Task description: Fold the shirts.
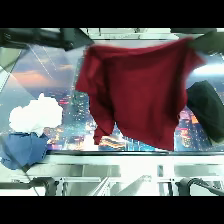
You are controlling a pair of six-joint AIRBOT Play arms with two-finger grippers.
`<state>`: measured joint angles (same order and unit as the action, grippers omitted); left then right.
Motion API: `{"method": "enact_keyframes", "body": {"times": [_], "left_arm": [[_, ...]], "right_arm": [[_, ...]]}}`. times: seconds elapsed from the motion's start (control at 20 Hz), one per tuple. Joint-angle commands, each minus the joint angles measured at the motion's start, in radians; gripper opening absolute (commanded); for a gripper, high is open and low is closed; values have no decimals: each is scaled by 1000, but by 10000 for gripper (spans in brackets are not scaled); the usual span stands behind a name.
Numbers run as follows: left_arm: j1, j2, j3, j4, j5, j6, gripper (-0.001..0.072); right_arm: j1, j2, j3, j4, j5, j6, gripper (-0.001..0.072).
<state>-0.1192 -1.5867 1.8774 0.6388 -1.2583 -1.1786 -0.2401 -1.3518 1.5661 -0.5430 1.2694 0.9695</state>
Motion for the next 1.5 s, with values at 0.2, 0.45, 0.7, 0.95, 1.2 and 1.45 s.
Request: {"method": "enact_keyframes", "body": {"times": [0.2,0.45,0.7,0.95,1.2,1.45], "left_arm": [[234,-206,2,16,-150,-34,331],[292,-138,-212,191,-330,-126,331],[200,53,-774,223,16,-49,332],[33,41,-908,222,291,-50,332],[-71,-81,-821,226,289,-50,332],[-68,-92,-762,224,290,-50,216]], "right_arm": [[-111,-285,-6,-32,3,50,478],[-208,-237,-29,-35,258,58,279],[-254,-127,-314,-34,358,75,364],[-288,60,-661,-33,299,39,364],[-296,196,-805,-38,242,17,364],[-296,245,-808,-43,238,14,364]]}}
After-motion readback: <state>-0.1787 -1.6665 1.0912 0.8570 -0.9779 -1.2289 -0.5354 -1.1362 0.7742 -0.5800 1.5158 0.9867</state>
